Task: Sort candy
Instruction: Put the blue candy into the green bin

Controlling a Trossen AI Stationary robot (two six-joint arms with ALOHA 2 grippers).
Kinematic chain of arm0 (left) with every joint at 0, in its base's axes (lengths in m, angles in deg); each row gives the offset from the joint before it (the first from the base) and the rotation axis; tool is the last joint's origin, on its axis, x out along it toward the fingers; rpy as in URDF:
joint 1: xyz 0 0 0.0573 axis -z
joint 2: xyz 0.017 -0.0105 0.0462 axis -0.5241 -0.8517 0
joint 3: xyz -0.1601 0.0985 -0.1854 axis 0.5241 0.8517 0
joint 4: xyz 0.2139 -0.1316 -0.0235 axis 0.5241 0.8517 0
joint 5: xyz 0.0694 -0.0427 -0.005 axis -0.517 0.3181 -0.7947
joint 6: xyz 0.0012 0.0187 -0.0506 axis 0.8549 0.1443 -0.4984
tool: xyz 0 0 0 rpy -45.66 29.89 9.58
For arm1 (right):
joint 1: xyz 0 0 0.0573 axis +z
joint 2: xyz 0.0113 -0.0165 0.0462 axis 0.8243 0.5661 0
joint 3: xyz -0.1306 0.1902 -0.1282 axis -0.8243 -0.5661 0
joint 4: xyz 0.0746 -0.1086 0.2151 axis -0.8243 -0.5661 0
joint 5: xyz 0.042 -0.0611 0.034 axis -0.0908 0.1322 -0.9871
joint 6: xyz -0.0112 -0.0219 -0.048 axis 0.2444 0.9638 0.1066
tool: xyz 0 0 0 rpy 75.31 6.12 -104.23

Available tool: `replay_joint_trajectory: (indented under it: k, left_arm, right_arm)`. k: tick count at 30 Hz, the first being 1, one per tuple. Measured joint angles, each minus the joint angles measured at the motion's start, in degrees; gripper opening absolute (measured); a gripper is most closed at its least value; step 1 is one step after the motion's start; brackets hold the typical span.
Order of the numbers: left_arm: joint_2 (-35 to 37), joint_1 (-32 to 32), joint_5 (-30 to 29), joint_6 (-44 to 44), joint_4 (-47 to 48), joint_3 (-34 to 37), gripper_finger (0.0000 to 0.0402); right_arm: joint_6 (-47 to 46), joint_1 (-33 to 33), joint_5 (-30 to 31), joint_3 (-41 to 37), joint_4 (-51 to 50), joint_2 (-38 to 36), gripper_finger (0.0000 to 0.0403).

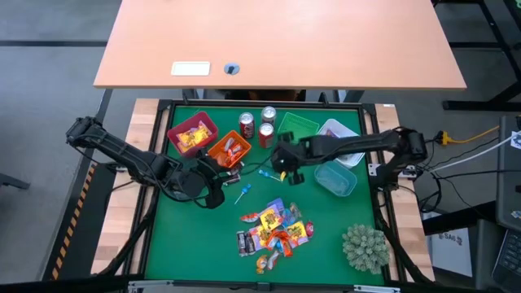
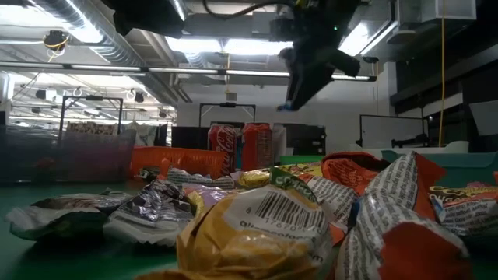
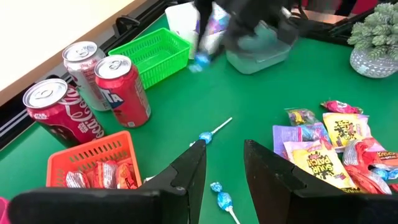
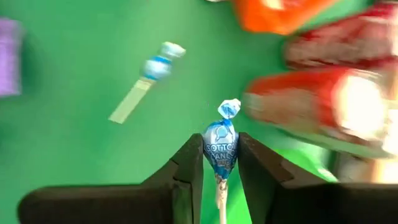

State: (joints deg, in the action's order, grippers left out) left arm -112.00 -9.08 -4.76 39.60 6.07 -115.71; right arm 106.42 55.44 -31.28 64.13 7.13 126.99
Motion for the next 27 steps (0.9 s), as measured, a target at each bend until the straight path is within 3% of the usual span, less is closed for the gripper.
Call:
replay_joint_trajectory:
  k: [4, 7, 16, 22, 27]
  left_arm:
    - [0.0, 0.0, 0.0, 0.08, -0.16, 0.0, 0.0103]
    - [0.0, 0.0, 0.0, 0.03, -1.12, 0.0, 0.0103]
    - [0.0, 0.0, 0.0, 0.01, -2.27, 0.0, 0.0103]
    - [0.0, 0.0, 0.04, 0.01, -2.28, 0.0, 0.0103]
    - [0.0, 0.0, 0.48, -0.29, -2.28, 0.0, 0.0103]
  right_arm:
    - [1.8, -4.53, 5.36, 0.18, -2.08, -1.67, 0.0084]
    - [1.81, -9.25, 5.75, 0.18, -2.85, -1.84, 0.0084]
    - [1.71, -20.93, -4.82, 0.11, -2.76, -1.44, 0.0085]
    - [1.72, -25.12, -5.72, 0.11, -3.15, -1.44, 0.009]
    - [1.72, -27.28, -6.18, 0.11, -3.13, -1.44, 0.0121]
